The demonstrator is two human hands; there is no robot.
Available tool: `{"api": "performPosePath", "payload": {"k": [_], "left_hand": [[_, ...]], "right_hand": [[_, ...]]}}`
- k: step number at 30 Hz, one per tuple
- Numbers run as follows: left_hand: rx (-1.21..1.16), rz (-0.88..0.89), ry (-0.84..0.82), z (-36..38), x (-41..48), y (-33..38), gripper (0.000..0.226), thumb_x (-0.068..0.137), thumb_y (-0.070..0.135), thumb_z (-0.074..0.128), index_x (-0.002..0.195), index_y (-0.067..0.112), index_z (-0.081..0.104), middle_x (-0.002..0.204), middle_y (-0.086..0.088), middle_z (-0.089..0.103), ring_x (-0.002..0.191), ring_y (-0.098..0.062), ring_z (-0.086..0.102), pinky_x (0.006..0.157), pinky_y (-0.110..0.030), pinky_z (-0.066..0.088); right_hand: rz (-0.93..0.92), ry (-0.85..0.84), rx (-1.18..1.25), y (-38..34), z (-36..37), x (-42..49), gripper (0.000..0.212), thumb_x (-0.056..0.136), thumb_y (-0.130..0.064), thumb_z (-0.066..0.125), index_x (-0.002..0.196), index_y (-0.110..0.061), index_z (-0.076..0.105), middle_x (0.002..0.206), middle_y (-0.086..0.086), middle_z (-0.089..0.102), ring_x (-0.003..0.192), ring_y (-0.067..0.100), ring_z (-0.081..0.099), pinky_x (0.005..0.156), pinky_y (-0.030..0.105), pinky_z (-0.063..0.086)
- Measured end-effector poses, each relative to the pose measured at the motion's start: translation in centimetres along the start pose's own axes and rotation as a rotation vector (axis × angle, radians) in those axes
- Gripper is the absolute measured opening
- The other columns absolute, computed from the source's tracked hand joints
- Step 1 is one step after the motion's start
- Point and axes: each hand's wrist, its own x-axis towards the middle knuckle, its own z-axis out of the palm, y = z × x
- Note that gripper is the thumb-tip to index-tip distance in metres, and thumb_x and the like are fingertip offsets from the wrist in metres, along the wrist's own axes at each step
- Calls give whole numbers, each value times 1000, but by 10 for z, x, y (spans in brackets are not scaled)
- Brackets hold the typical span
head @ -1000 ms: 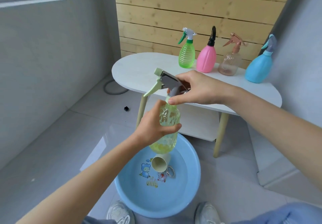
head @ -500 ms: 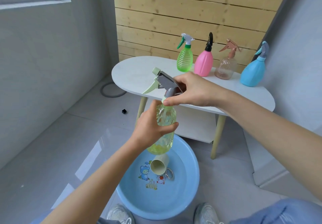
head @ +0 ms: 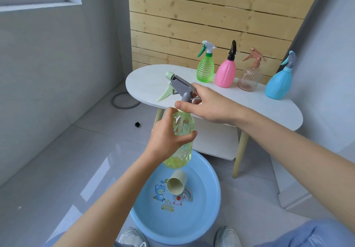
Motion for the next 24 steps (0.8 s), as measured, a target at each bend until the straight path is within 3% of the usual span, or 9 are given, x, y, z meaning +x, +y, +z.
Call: {"api": "performPosePath", "payload": {"k": [3, 7, 12, 15, 17, 20, 22, 24], "left_hand": [[-29, -4, 14, -1, 1, 3, 71, 71, 37, 77, 129, 20, 41, 108, 1, 65, 98, -17, 58, 84, -34, 46], [27, -21, 22, -1, 2, 4, 50, 71, 35, 77, 101, 16, 42, 87, -8, 60, 78, -23, 53, 71, -41, 43], [46, -34, 26, 1, 1, 6, 65, 59, 57, 65, 106, 17, 44, 93, -8, 63, 89, -24, 56, 77, -45, 46], [63, -46, 29, 3, 2, 6, 61, 68, 48, 73, 113, 17, 44, 99, -3, 64, 96, -22, 55, 83, -43, 45], [78, -38, 34, 3, 2, 6, 60, 73, 41, 74, 119, 18, 43, 102, -2, 64, 98, -22, 55, 85, -41, 44], [53, -25, 18, 1, 0, 6, 68, 67, 51, 70, 120, 18, 43, 103, -3, 65, 96, -23, 56, 83, -44, 46], [44, -15, 12, 1, -1, 8, 68, 62, 55, 66, 115, 19, 43, 99, 1, 64, 93, -21, 57, 80, -42, 47], [29, 0, 18, 2, -1, 9, 58, 68, 46, 74, 109, 18, 43, 89, 1, 61, 86, -22, 56, 74, -40, 46]], "right_hand": [[-52, -115, 206, -1, -4, -2, 12, 95, -26, 58, 91, -15, 56, 87, -10, 56, 78, 0, 53, 75, 18, 43], [-33, -113, 165, 6, -7, -3, 19, 93, -18, 61, 105, -2, 60, 102, 9, 64, 93, 19, 59, 90, 31, 46], [-52, 184, 62, 10, 10, -3, 23, 78, -33, 78, 83, -17, 62, 72, -14, 59, 64, -1, 53, 64, 13, 41], [-49, 299, 57, 10, 19, -3, 29, 72, -39, 81, 85, -23, 61, 74, -15, 60, 64, -4, 55, 61, 9, 40], [-32, 311, 38, 10, 17, -1, 42, 69, -49, 80, 94, -20, 63, 84, -11, 62, 75, 0, 58, 66, 18, 44], [34, 176, 30, 12, 7, 0, 66, 67, -60, 72, 114, -18, 53, 116, -5, 57, 104, 6, 56, 80, 21, 47], [-6, 71, 185, 10, 1, -3, 64, 76, -46, 75, 127, -20, 47, 126, -6, 55, 113, 0, 54, 94, 23, 49], [-83, 32, 303, 13, -1, -5, 47, 85, -19, 72, 126, -17, 50, 116, -11, 62, 108, -4, 58, 93, 21, 50]]}}
